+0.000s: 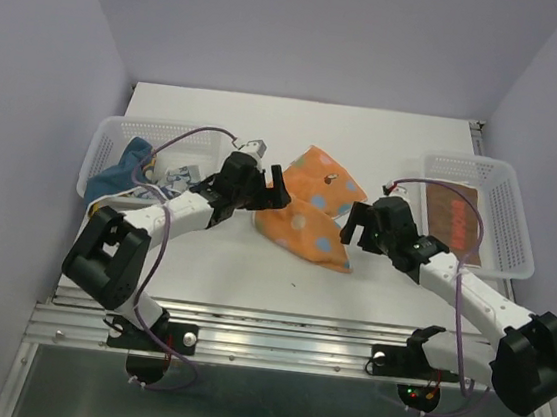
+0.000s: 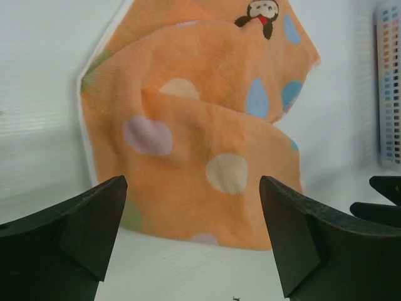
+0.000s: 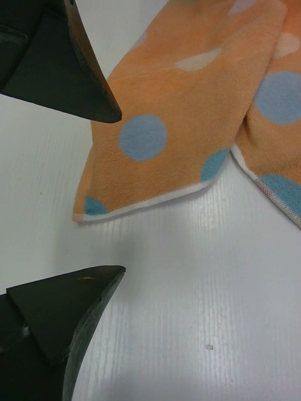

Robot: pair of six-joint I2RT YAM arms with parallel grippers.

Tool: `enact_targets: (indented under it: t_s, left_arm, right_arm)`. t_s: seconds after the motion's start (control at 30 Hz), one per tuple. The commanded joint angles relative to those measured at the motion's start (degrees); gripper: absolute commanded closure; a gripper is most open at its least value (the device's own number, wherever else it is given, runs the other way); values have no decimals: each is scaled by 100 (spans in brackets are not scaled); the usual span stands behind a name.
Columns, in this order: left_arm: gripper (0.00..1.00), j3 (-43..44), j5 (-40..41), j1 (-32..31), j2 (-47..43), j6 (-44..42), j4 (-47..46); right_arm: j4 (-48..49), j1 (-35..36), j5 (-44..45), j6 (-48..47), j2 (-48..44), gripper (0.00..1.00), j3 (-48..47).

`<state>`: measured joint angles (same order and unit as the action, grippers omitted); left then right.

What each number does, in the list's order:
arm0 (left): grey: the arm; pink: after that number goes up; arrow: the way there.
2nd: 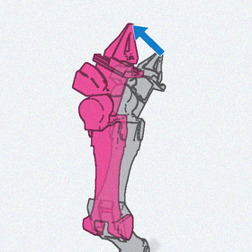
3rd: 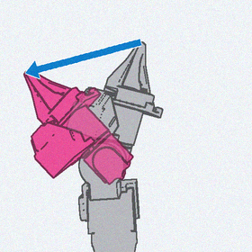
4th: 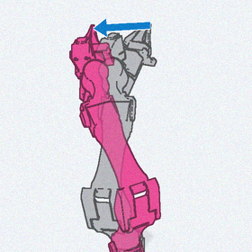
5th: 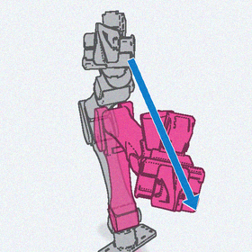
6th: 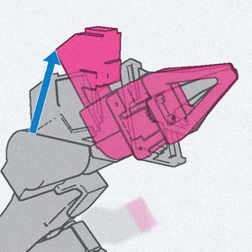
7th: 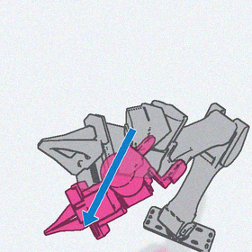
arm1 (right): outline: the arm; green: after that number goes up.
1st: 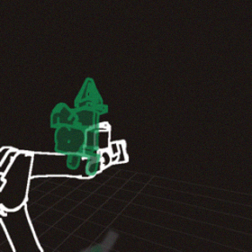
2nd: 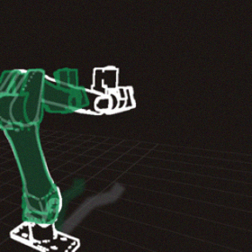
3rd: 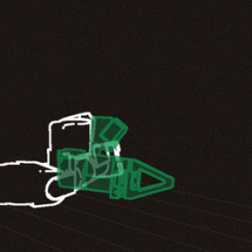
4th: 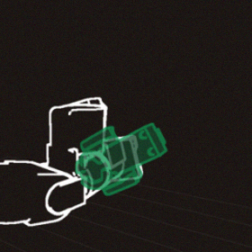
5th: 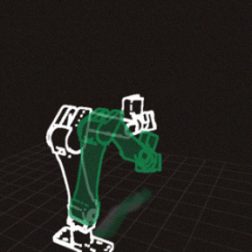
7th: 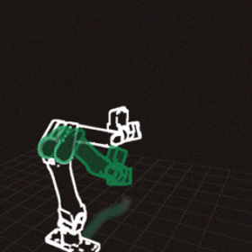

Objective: Fold and stack the towels
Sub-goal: Flatten out the crumpled towel

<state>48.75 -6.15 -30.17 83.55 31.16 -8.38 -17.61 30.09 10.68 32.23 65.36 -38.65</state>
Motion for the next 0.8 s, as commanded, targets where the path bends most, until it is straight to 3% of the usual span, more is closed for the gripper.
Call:
enact_targets:
  t_s: [0.0,0.17,0.33,0.57,0.77]
  left_arm:
    - [1,537,-377,-269,652,-48,-471]
    - [1,838,-641,-410,1540,39,-463]
    - [1,57,-633,-795,1507,452,-656]
    - [1,-2094,-352,-2130,95,1584,-937]
    - [1,-2327,-185,-2906,-1618,1596,-490]
  right_arm:
    - [574,32,319,336,55,0,-494]
    - [557,32,549,504,-234,0,-477]
    - [670,32,787,504,-594,0,-257]
    - [838,41,647,451,-499,0,-143]
    - [1075,32,523,267,-191,0,-221]
